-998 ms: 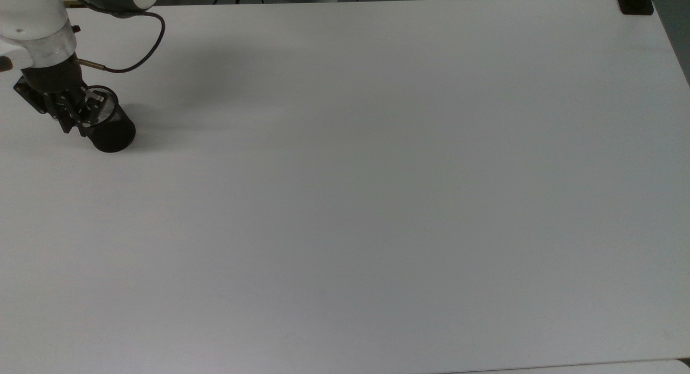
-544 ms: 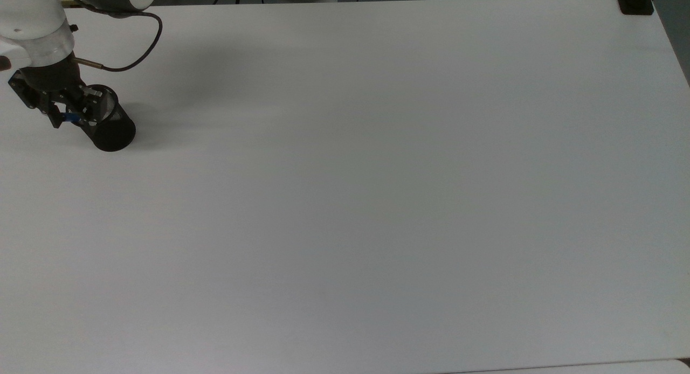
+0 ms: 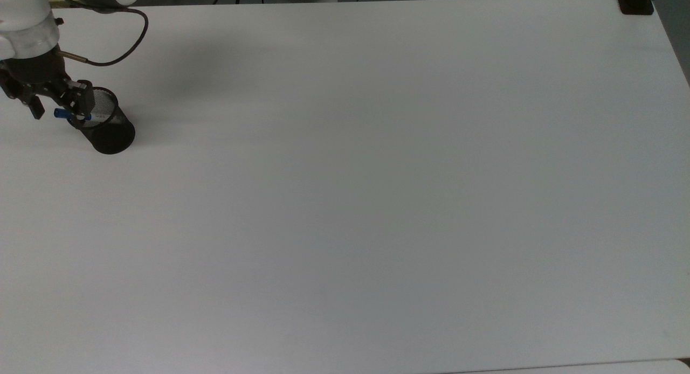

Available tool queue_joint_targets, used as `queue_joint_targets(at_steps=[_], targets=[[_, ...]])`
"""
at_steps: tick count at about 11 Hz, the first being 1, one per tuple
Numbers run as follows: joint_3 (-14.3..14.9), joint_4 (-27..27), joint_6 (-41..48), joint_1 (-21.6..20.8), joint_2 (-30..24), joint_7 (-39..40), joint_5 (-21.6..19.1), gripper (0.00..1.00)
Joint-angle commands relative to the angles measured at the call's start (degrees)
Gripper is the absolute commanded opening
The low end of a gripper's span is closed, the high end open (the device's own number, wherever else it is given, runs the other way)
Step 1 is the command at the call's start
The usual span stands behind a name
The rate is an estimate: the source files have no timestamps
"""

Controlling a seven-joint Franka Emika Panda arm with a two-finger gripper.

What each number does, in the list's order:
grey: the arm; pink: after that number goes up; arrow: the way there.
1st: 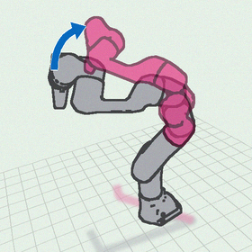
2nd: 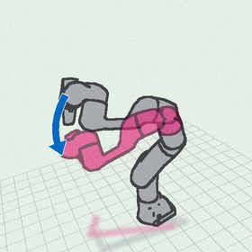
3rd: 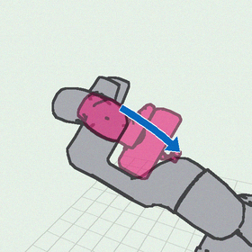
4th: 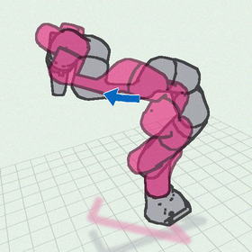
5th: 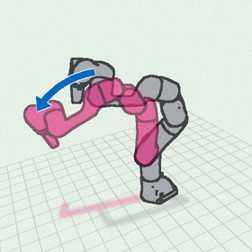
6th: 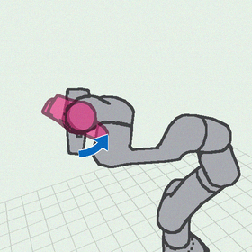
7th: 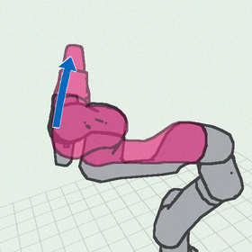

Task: Remove the marker
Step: 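Lower the gripper into the cup and close it on the blue-capped marker, then lift the marker up out of the pen cup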

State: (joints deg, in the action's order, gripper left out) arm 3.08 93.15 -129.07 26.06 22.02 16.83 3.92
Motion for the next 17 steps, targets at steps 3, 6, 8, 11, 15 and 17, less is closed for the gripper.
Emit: queue_joint_targets(at_steps=[3,6,8,11,15,17], targets=[[1.57,3.17,-0.66,0.22,-2.60,-5.06,0.21,0.75],[1.57,4.76,-0.66,-0.05,-2.60,-6.19,0.30,0.61],[1.49,4.85,-0.92,-0.39,-2.42,-7.69,0.30,0.49],[1.05,5.29,-1.19,-0.57,-2.33,-9.36,0.12,0.29],[0.87,4.85,-1.10,-1.63,-2.60,-11.03,-0.05,0.16],[0.87,4.42,-0.92,-1.63,-3.38,-10.95,-0.05,0.16]])
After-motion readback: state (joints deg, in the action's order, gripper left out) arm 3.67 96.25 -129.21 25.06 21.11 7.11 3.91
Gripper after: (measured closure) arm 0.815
